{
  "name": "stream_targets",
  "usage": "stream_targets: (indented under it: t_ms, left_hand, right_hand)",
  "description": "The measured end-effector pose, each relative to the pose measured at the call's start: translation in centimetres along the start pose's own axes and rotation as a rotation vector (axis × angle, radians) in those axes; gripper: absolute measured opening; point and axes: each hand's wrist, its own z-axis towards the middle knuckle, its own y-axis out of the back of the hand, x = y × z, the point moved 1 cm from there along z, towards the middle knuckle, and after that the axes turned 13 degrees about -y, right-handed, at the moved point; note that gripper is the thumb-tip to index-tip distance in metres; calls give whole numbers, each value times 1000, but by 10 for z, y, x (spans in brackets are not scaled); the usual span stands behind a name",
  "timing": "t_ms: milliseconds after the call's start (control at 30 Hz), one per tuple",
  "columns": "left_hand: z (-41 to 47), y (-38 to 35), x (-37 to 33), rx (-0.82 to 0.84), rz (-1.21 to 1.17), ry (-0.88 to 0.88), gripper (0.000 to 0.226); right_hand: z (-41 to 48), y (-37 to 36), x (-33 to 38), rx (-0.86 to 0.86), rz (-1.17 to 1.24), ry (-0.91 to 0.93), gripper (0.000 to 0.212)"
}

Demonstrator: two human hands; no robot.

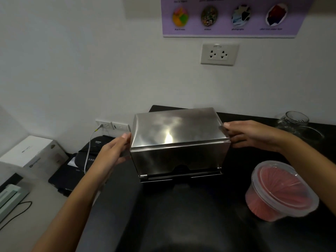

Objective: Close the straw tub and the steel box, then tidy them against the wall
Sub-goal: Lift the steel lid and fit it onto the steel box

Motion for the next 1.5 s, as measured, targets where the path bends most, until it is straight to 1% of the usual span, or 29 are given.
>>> stream_targets:
  t_ms: [67, 200, 300, 367, 467, 500, 633, 767, 933, 1067, 1167, 1300, 1367, 1500]
  left_hand:
    - [14, 0, 0, -16, -1, 47, 32]
    - [44, -6, -1, -17, -26, 88, 23]
    - [64, -9, -1, 2, -25, 118, 22]
    - [75, -6, 0, 20, 0, 136, 26]
    - [82, -1, 1, 79, 8, 143, 27]
    - [82, 0, 1, 104, 3, 140, 27]
    - [85, -1, 2, 147, -48, 126, 24]
    - [87, -4, 5, 116, -91, 119, 21]
    - [88, -10, 6, 32, -114, 103, 18]
    - [90, -9, 6, 43, -101, 117, 17]
    - [89, -9, 6, 44, -100, 114, 18]
    - [88, -11, 6, 12, -100, 123, 21]
    - [87, -11, 6, 15, -89, 124, 23]
    - [86, -6, 9, 48, -41, 135, 35]
  right_hand:
    - [7, -4, 9, -56, 5, -34, 52]
    - [23, -16, 34, -200, 7, -28, 31]
    - [34, -19, 46, -321, -90, -18, 30]
    - [41, -19, 50, -348, -99, -6, 25]
    - [47, -15, 50, -315, -2, -17, 18]
    - [47, -13, 49, -296, 31, -24, 18]
    - [51, -7, 43, -233, 154, -31, 31]
    - [57, -6, 40, -238, 158, -41, 34]
    - [61, -7, 40, -258, 135, -46, 32]
    - [63, -7, 40, -268, 129, -42, 29]
    - [63, -8, 39, -266, 147, -34, 27]
    - [62, -11, 39, -270, 180, -29, 39]
    - [59, -14, 38, -272, 204, -14, 42]
    - [51, -19, 40, -283, 224, 12, 39]
